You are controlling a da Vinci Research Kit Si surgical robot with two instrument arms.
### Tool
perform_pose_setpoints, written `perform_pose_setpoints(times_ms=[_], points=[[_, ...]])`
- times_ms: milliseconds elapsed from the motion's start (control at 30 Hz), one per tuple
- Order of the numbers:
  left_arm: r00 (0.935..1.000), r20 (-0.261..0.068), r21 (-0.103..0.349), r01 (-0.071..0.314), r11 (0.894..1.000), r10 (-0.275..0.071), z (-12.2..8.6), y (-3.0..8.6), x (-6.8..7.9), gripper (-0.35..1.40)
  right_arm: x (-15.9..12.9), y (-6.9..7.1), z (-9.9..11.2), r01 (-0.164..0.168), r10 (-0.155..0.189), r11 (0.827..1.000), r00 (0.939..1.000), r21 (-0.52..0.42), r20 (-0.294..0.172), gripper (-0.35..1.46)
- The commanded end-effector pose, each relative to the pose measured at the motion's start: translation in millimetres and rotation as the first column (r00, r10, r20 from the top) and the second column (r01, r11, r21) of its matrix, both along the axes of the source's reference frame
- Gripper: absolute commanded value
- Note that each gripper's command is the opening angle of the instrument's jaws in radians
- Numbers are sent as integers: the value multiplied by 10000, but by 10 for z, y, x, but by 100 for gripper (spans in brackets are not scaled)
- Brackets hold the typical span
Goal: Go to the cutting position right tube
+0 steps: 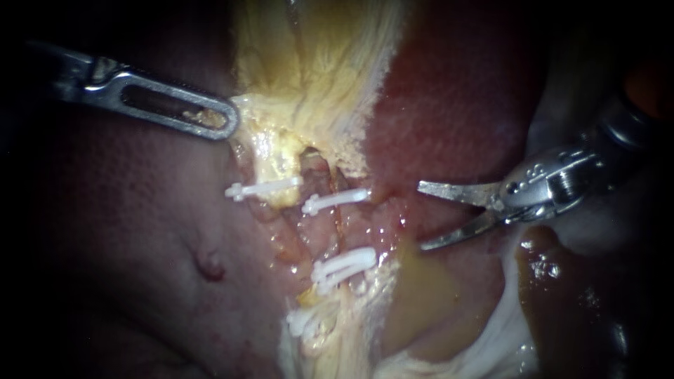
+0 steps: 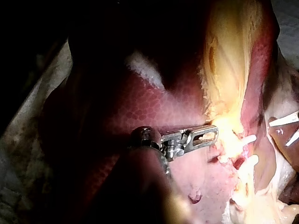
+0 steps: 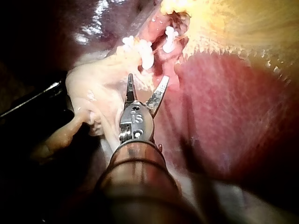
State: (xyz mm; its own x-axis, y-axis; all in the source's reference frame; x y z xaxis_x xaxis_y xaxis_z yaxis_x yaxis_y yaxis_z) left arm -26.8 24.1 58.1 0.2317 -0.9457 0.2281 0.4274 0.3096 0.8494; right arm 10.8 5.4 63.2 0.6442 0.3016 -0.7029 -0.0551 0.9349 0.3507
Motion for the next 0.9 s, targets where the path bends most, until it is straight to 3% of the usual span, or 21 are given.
perform_pose_setpoints(times_ms=[33,200,567,733,900], points=[[10000,-8,-3,-2,10000,2,1,-1,0,-35,1,0,0,31,-31,10000,10000,39,-33,145],[10000,-7,-4,-5,10000,5,3,0,0,-35,6,-2,2,393,-364,9962,9986,781,-388,145],[10000,-7,-6,-4,10000,4,3,-1,0,-35,25,-22,33,721,-535,9498,9962,3044,-690,141],[10000,-8,-8,-4,10000,4,3,-1,0,-35,31,-32,56,1084,-852,9257,9932,3625,-795,136],[10000,-8,-9,-5,10000,5,3,-1,0,-35,37,-33,70,1448,-1343,9104,9895,3875,-540,131]])
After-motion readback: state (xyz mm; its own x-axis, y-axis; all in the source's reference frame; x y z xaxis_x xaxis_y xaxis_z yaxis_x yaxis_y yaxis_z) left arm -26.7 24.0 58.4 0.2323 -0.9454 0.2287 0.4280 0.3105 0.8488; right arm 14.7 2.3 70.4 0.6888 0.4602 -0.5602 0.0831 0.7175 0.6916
